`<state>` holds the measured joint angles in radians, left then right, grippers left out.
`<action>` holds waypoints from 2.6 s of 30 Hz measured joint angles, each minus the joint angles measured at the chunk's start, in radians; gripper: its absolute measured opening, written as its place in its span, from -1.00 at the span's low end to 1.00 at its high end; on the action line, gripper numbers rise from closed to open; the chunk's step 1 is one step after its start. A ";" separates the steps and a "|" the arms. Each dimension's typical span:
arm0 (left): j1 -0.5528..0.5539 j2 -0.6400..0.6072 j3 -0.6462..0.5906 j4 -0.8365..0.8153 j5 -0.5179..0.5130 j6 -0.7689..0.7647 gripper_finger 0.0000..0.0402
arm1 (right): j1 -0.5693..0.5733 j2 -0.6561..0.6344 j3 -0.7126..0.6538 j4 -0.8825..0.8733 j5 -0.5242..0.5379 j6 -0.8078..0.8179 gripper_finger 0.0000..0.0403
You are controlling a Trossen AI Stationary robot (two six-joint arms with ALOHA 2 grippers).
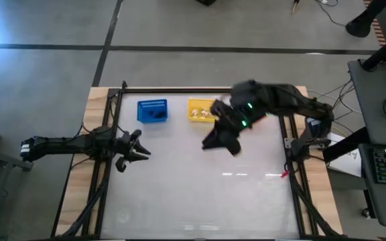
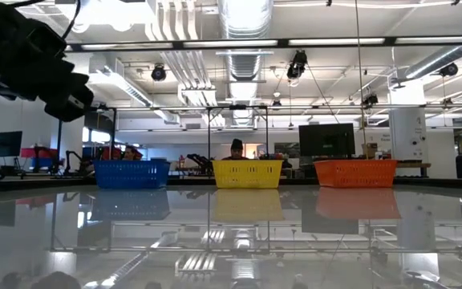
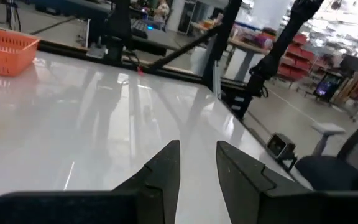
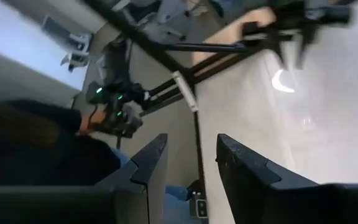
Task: Sort Halloween decoration
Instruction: Return to Home Position
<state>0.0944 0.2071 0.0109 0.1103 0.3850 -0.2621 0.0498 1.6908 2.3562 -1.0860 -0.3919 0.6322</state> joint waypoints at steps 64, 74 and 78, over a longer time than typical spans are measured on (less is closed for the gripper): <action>-0.001 0.067 -0.001 -0.081 -0.419 -0.297 -0.61 | 0.733 0.086 -0.414 0.532 0.323 -0.535 -0.37; -0.001 0.057 -0.001 -0.081 -0.418 -0.297 -0.61 | 0.759 -0.202 -0.819 0.747 0.348 -0.616 -0.37; -0.001 0.057 -0.001 -0.081 -0.418 -0.297 -0.61 | 0.757 -0.343 -1.026 0.888 0.350 -0.617 -0.37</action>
<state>0.0937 0.2638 0.0097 0.0297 -0.0334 -0.5594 0.8066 1.3476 1.3302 -0.1982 -0.0416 0.0151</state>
